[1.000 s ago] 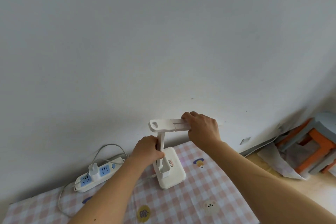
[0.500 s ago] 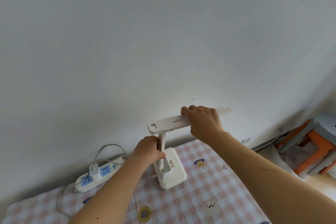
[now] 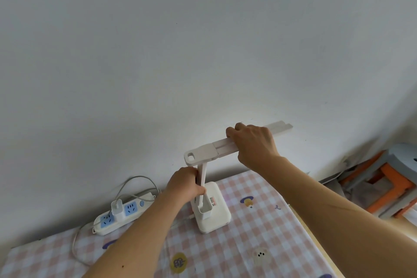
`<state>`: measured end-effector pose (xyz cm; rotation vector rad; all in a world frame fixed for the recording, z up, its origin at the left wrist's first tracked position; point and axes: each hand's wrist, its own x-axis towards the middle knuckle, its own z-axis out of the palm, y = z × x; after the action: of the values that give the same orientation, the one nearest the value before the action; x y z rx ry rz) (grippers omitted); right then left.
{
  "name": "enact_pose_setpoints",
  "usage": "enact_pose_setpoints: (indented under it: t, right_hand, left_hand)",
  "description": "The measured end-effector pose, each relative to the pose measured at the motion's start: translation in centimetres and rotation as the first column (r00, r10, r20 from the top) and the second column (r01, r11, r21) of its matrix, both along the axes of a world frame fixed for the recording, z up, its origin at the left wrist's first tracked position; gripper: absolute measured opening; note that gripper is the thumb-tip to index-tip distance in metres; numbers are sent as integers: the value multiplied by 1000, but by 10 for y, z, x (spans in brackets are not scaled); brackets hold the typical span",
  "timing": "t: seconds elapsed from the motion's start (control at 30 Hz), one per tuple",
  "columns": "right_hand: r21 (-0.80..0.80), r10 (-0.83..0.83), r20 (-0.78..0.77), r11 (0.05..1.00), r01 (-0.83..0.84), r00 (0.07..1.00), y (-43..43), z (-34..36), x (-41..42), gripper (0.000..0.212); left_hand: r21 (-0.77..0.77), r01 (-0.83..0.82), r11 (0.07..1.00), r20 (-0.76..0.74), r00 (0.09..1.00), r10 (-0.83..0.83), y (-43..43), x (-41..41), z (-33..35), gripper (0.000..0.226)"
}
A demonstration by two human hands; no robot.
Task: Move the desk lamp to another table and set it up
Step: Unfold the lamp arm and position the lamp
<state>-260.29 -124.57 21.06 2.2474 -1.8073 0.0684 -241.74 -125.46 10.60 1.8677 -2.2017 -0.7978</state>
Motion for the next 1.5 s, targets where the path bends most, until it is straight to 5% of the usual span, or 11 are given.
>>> enact_pose_setpoints:
  t: [0.17,0.27,0.33,0.43,0.5,0.67,1.0,1.5]
  right_hand:
    - [-121,120,116,987,-106,986,23,-12,-1,55]
    - [-385,337,250,895,-226,908,48,-38,0,25]
    - [-400,350,311,891,-212,884,58,-67,-1,12]
    - [-21,59,341,998,-55,938,52,-111,-8,25]
    - [264,-57,268,964,-17,962,45,-136,-14,43]
    - [547,-5,183,832,-98,983,21,-175,-10,76]
    - [645,157,54,749,-155,986,-18,-215,5,108]
    - [657,46,115,746,-111,992,-12,-232,-5,113]
  left_hand:
    - [-17,14,1000,-22,1000,-15,0,1,-2,27]
    - [-31,24,999,-33,999,-25,0,2,-3,19]
    - [-28,37,999,-26,999,-38,-1,3,-3,22]
    - [-33,51,998,12,999,-51,-2,1,-2,18]
    - [-37,32,999,14,999,-32,-2,1,-2,20]
    - [-2,1,1000,67,998,-1,-7,-2,0,36]
    - [37,-40,999,-71,997,42,-2,-3,3,24]
    - [116,-60,991,-234,968,86,5,14,2,8]
